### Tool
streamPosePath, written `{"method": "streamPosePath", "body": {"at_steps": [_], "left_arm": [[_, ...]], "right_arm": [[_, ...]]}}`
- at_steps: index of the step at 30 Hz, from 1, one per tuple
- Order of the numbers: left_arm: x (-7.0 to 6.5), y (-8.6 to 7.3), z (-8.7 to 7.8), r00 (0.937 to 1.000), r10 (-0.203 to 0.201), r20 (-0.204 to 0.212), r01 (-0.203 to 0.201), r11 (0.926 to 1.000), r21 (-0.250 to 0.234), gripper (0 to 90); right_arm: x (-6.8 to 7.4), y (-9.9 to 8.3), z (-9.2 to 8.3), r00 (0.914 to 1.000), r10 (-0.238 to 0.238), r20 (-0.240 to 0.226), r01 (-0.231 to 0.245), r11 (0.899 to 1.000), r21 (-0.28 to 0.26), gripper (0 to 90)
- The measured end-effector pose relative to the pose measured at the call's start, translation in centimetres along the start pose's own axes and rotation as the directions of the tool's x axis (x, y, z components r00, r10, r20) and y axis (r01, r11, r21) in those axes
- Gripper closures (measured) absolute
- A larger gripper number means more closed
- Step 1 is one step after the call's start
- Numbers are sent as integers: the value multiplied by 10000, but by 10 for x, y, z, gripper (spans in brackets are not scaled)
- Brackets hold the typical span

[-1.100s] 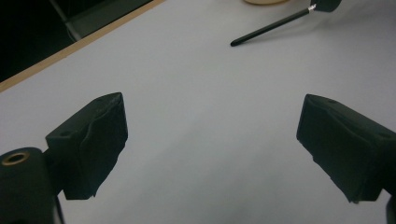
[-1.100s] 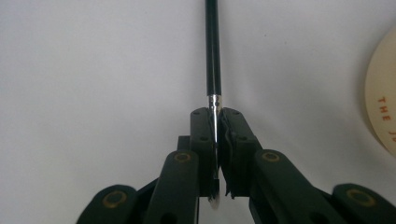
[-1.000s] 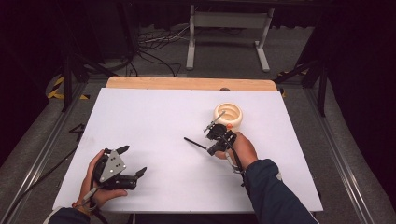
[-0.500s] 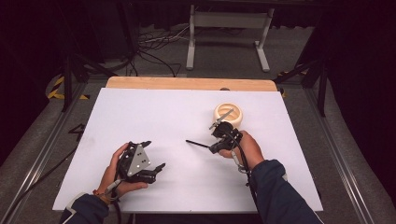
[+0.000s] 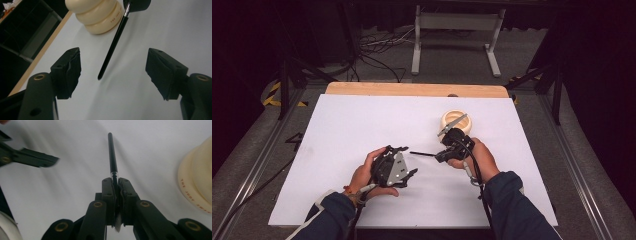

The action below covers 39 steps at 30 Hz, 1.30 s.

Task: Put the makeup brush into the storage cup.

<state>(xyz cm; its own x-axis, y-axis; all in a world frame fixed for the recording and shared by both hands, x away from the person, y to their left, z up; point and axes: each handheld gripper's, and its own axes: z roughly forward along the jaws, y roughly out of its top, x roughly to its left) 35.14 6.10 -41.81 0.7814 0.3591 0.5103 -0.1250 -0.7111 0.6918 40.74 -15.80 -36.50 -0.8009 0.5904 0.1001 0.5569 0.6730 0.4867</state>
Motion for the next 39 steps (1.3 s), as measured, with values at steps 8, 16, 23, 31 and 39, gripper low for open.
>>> {"method": "streamPosePath", "body": {"at_steps": [8, 16, 23, 31, 39], "left_arm": [[-6, 15, 21, 9970, 703, -324, -699, 9974, 153, 458], [-7, 18, 27, 9928, 1002, -655, -980, 9945, 363, 680], [-10, 23, 26, 9896, 1407, -294, -1400, 9899, 235, 833], [-8, 28, 24, 9866, 1629, -20, -1627, 9856, 472, 837], [6, 23, 17, 9960, 881, 160, -887, 9953, 395, 836]], "right_arm": [[7, 3, -7, 9997, -87, -213, 78, 9992, -391, 845], [11, 4, -6, 9982, -114, -597, 79, 9983, -581, 845], [10, 4, -9, 9979, -68, -651, 21, 9974, -717, 844], [8, -3, -11, 9973, -47, -736, -23, 9954, -953, 816], [4, -18, -26, 9999, -115, 70, 125, 9856, -1689, 684]]}}
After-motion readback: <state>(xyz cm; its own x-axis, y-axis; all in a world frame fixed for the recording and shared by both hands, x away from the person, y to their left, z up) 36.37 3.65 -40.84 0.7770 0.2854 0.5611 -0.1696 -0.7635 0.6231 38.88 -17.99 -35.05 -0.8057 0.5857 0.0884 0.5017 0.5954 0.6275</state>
